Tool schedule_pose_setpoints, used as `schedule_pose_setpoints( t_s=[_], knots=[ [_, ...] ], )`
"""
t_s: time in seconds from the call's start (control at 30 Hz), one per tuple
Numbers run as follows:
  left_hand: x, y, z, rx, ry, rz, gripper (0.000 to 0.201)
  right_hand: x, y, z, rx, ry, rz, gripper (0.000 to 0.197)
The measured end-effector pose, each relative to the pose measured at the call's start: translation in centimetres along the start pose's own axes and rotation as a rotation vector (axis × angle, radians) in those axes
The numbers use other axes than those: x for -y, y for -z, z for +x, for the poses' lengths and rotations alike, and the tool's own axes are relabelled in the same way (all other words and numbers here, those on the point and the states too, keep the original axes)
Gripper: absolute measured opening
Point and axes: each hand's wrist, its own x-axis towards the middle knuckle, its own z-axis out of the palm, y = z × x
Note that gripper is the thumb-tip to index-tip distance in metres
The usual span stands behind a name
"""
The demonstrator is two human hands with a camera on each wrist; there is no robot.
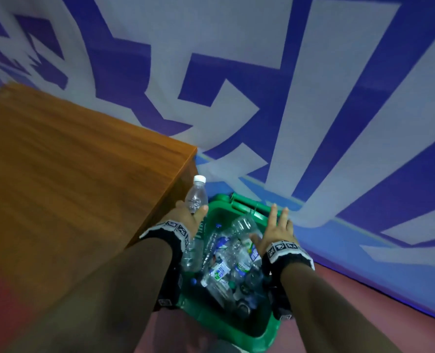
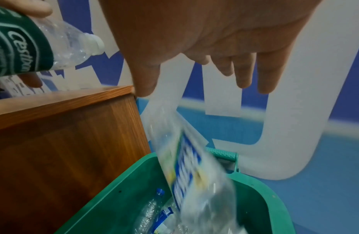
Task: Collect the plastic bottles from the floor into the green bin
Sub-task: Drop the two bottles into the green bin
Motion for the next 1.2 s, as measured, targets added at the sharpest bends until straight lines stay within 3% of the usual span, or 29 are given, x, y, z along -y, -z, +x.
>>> schedule_pose_setpoints(
  t_s=[0.17, 0.3, 0.43, 0.53, 0.63, 0.77, 0.9, 1.0, 1.2],
  knots=[
    [-0.7, -2.5, 0.1, 0.06, 0.005, -0.005, 0.086, -1.9, 1.1, 0.8, 0.007, 0.044, -0.053, 0.098],
    [-1.3, -3.3, 0.0, 0.039, 0.006, -0.024, 0.085, -2.6, 2.3, 0.1, 0.002, 0.054, -0.05, 0.094],
    [-1.7, -1.9, -1.4, -0.018, 0.045, -0.039, 0.098, -2.7, 3.2, -1.5, -0.05, 0.055, -0.1, 0.095],
    [-0.4, 0.9, -3.8, -0.112, 0.039, -0.066, 0.106, -0.4, 4.3, -2.9, -0.086, 0.094, -0.144, 0.093],
    [4.2, 4.0, -5.9, -0.201, 0.07, -0.221, 0.11, 4.7, 5.3, -4.9, -0.136, 0.208, -0.199, 0.093],
    [16.2, 9.2, -10.9, -0.292, 0.214, -0.407, 0.113, 16.0, 4.5, -10.6, -0.238, 0.474, -0.315, 0.095],
    [33.3, 10.4, -20.7, -0.443, 0.492, -0.449, 0.111, 27.9, -2.4, -22.3, -0.215, 0.83, -0.43, 0.096],
    [47.6, 8.6, -31.6, -0.529, 0.712, -0.515, 0.111, 36.3, -11.4, -34.8, -0.158, 1.113, -0.496, 0.097],
    [67.8, 0.3, -54.0, -0.601, 1.212, -0.63, 0.112, 45.7, -26.7, -58.8, -0.025, 1.605, -0.623, 0.097]
  ],
)
